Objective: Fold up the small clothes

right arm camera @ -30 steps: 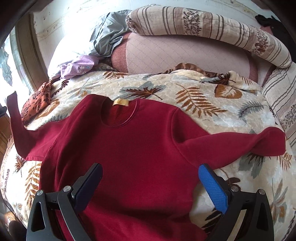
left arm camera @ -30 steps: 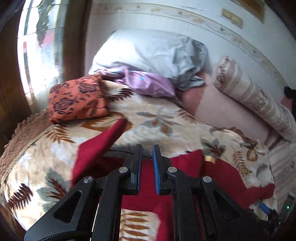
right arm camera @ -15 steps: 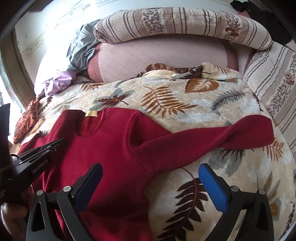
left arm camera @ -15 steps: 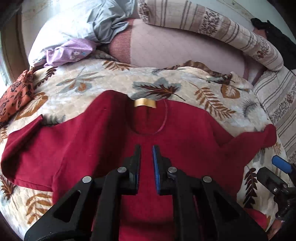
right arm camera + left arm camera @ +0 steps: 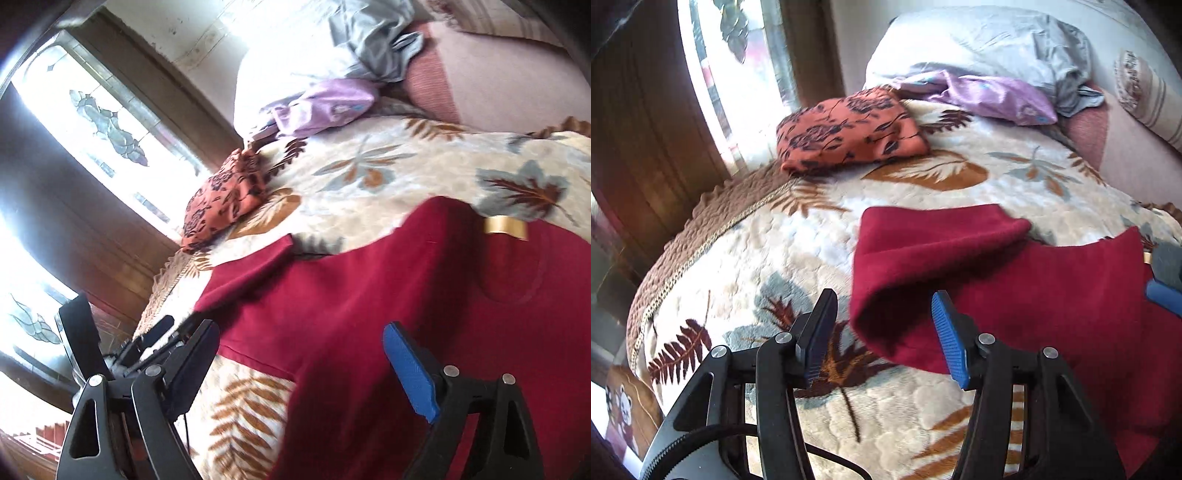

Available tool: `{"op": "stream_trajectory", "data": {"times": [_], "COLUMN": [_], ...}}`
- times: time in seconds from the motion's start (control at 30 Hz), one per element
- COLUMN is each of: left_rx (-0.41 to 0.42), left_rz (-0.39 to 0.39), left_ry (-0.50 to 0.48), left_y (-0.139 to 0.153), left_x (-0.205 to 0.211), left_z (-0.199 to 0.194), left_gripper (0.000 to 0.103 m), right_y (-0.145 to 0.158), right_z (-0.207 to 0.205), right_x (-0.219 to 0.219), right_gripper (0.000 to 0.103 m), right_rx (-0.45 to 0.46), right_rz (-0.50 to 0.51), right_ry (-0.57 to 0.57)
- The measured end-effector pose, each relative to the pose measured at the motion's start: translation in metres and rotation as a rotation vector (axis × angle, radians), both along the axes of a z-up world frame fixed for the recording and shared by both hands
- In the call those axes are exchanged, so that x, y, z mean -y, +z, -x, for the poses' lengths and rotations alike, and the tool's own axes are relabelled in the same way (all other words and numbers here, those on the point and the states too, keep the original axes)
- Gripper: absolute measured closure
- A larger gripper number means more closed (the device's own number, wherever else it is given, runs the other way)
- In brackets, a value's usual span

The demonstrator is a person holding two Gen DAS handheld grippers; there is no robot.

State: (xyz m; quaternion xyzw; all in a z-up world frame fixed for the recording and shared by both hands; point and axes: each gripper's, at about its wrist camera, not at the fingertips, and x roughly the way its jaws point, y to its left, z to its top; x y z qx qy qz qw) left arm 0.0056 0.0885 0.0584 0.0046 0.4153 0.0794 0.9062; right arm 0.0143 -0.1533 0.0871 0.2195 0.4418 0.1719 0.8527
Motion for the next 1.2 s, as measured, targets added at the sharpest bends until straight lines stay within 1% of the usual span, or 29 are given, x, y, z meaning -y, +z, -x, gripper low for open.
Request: {"op": "stream_trajectory", "data": {"times": [0.1,0.17,0.23,0.3,0.33,0.37,0.4,0.43,0.47,0.53,0.63,0.73,0.8,0.83,0.9,0.93,0.97,1.03,1.2], "left_rx": [-0.042,-0.055,-0.045,-0.041,-0.043,-0.048,-0.052,-0.051,-0.044,-0.023,0.031,0.098,0.134,0.148,0.175,0.185,0.194,0.195,0.147], "left_rz": [0.025,0.046,0.044,0.046,0.052,0.059,0.065,0.07,0.073,0.074,0.106,0.167,0.201,0.208,0.177,0.16,0.143,0.123,0.13], "left_ry": [0.042,0.049,0.061,0.067,0.07,0.075,0.077,0.078,0.079,0.073,0.036,-0.054,-0.134,-0.169,-0.222,-0.243,-0.255,-0.265,-0.266], "left_y": [-0.019,-0.023,-0.022,-0.021,-0.021,-0.022,-0.022,-0.021,-0.019,-0.013,0.001,0.018,0.028,0.031,0.038,0.04,0.041,0.04,0.028], "left_x": [-0.021,-0.027,-0.03,-0.032,-0.033,-0.034,-0.035,-0.035,-0.035,-0.033,-0.027,-0.013,0.004,0.013,0.032,0.041,0.048,0.057,0.064], "left_z": [-0.006,-0.009,-0.012,-0.013,-0.015,-0.016,-0.017,-0.018,-0.017,-0.015,-0.006,0.007,0.015,0.019,0.027,0.029,0.031,0.034,0.027], "left_gripper": [0.05,0.05,0.05,0.05,0.05,0.05,0.05,0.05,0.05,0.05,0.05,0.05,0.047,0.046,0.046,0.046,0.046,0.046,0.046], "right_y": [-0.018,-0.034,-0.051,-0.071,-0.08,-0.087,-0.088,-0.085,-0.083,-0.081,-0.05,-0.009,0.017,0.027,0.042,0.046,0.048,0.046,0.028], "right_z": [-0.04,-0.065,-0.089,-0.11,-0.117,-0.122,-0.125,-0.128,-0.131,-0.13,-0.109,-0.076,-0.05,-0.039,-0.016,-0.005,0.006,0.022,0.062], "right_x": [-0.048,-0.072,-0.083,-0.086,-0.085,-0.086,-0.085,-0.085,-0.085,-0.081,-0.069,-0.042,-0.014,0.001,0.033,0.049,0.065,0.093,0.152], "right_gripper": [0.014,0.014,0.014,0.015,0.023,0.028,0.048,0.083,0.094,0.096,0.097,0.097,0.097,0.097,0.097,0.097,0.097,0.097,0.097], "right_rx": [-0.023,-0.045,-0.081,-0.135,-0.159,-0.168,-0.148,-0.129,-0.129,-0.135,-0.047,0.068,0.133,0.156,0.182,0.22,0.226,0.216,0.161], "right_rz": [-0.014,-0.006,-0.007,-0.046,-0.067,-0.082,-0.074,-0.061,-0.061,-0.079,-0.056,-0.036,-0.005,0.008,0.047,0.066,0.089,0.12,0.126], "right_ry": [0.048,0.056,0.038,-0.001,-0.018,-0.04,-0.064,-0.072,-0.06,-0.068,-0.07,-0.075,-0.103,-0.119,-0.17,-0.203,-0.233,-0.282,-0.378]}}
